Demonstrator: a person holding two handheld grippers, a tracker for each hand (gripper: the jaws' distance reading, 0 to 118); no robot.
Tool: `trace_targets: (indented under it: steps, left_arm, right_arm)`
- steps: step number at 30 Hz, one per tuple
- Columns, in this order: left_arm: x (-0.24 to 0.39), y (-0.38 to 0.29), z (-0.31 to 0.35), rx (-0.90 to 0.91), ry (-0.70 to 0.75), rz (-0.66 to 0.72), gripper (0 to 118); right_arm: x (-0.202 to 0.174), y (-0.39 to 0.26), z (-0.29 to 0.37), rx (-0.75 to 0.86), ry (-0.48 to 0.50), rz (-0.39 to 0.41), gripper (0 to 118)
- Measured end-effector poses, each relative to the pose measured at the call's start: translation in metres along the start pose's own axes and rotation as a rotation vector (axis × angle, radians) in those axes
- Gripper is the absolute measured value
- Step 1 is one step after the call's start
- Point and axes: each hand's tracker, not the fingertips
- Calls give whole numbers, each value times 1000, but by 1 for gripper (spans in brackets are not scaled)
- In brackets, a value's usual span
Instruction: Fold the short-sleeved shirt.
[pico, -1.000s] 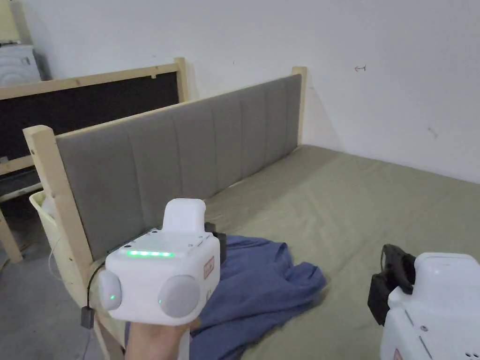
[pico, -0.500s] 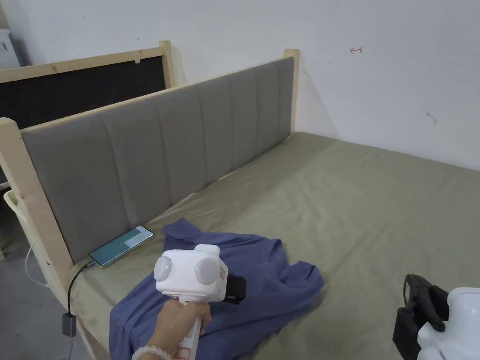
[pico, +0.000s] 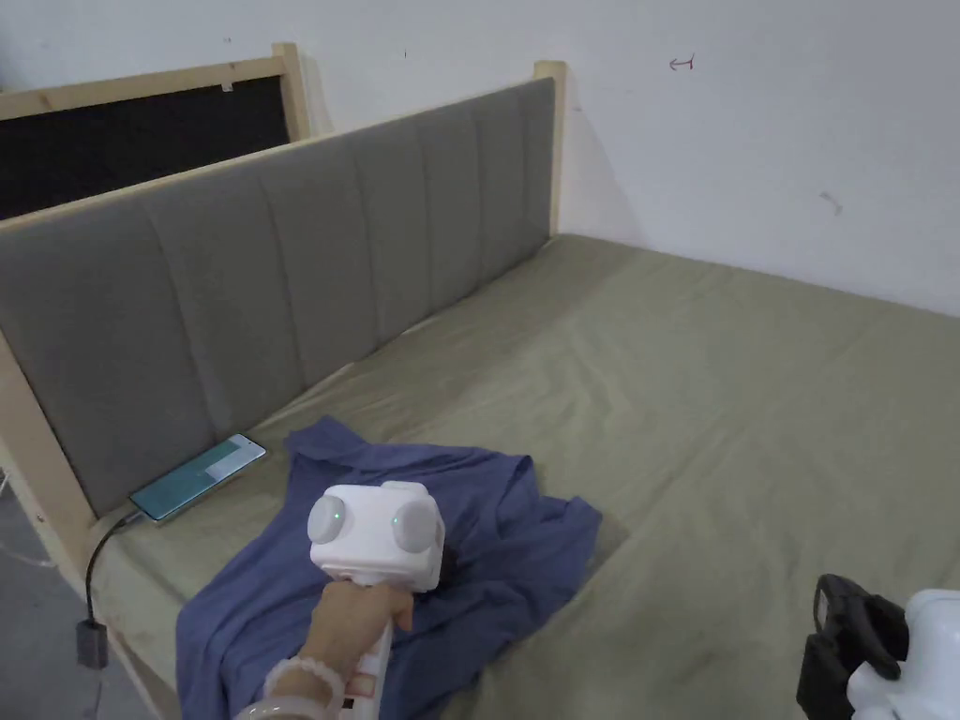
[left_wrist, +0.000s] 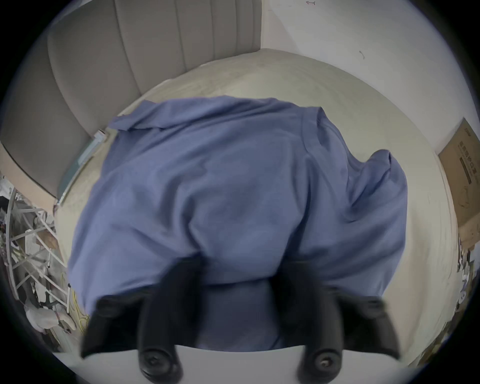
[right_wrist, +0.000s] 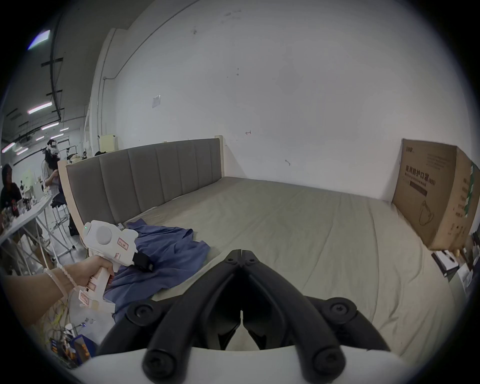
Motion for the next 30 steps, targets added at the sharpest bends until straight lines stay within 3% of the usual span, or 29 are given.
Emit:
trace_targets:
  steps: [1, 3, 7, 12, 16, 20, 24, 30]
  left_arm:
    - [-12, 7, -11, 1, 40, 33, 2]
    - [-17, 2, -15, -27, -23, 92, 2]
    - [-21, 17, 0, -90, -46, 12, 2]
    - [-43, 34, 35, -4, -154, 281, 2]
    - [8, 45, 111, 110, -215, 2, 2]
    - [64, 70, 142, 208, -349, -76, 2]
    - [157, 76, 190, 286, -493, -262, 2]
    - [295, 26, 259, 306, -870, -499, 2]
  right_arm:
    - [2, 0, 0, -6, 4, -22, 0]
    - [5, -1, 3, -8, 10, -41, 0]
    - [16, 4, 15, -3, 3, -40, 0]
    - [39, 16, 34, 43, -23, -98, 0]
    - [62, 18, 56, 76, -81, -120, 0]
    - [89, 18, 76, 98, -138, -183, 0]
    - [120, 21, 104, 137, -249, -192, 0]
    - [175, 23, 159, 206, -425, -240, 0]
